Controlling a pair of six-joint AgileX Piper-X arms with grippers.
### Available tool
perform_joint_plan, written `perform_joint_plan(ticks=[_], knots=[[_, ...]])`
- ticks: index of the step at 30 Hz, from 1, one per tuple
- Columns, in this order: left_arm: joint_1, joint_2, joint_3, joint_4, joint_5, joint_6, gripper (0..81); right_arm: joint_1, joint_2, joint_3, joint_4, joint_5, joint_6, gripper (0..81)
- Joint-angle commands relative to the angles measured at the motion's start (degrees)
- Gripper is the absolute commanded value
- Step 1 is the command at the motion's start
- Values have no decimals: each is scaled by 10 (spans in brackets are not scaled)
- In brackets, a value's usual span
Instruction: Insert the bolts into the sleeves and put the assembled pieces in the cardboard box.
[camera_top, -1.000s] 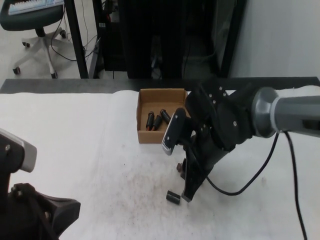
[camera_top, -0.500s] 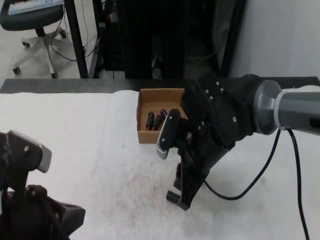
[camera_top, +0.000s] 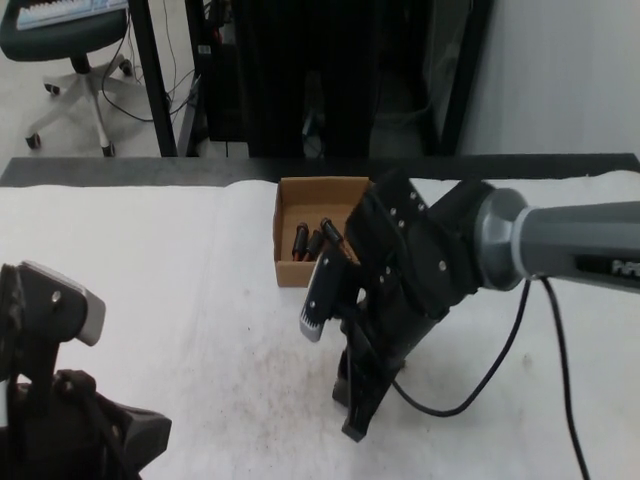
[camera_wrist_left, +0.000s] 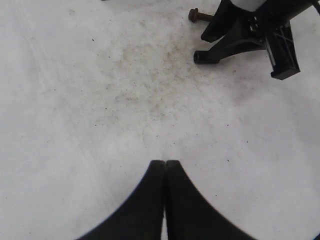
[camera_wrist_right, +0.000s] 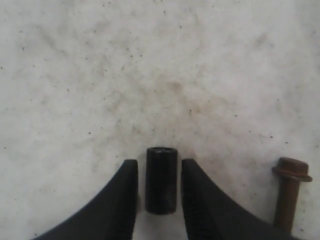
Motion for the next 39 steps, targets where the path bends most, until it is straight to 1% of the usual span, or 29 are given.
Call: perform_joint_plan(ticks=[1, 5, 6, 7, 8, 10, 14, 17, 19, 22, 26, 28, 33, 39], knots=[[-1, -1, -1, -3, 1, -5, 3, 0, 0, -5, 4, -9, -4, 291], [-1, -1, -1, -3, 1, -5, 3, 0, 8, -5, 6, -9, -3, 290], [-1, -1, -1, -3, 1, -5, 3, 0, 8, -5, 4, -9, -7, 276], [-1, -1, -1, -3, 1, -5, 3, 0, 8, -5, 5, -6, -11, 239], [-1, -1, -1, -3, 1, -5, 3, 1, 8, -5, 3, 1, -14, 179], [-1, -1, -1, -3, 1, -5, 3, 1, 8, -5, -1, 11, -17, 11], [-1, -1, -1, -3, 1, -5, 3, 1, 8, -5, -4, 11, -40, 8], [-1, -1, -1, -3, 1, -5, 3, 1, 8, -6, -7, 12, -12, 8], [-1, -1, -1, -3, 1, -5, 3, 1, 8, -15, -3, 1, 56, 8], [-1, -1, -1, -3, 1, -5, 3, 1, 8, -40, 2, -40, 167, 8], [-1, -1, -1, -3, 1, -5, 3, 1, 8, -86, -2, -125, 377, 8], [-1, -1, -1, -3, 1, -5, 3, 1, 8, -104, -5, -145, 461, 8], [-1, -1, -1, -3, 1, -5, 3, -2, 8, -116, -6, -150, 616, 8], [-1, -1, -1, -19, 1, -16, 3, -3, 23, -116, -8, -206, 772, 8]])
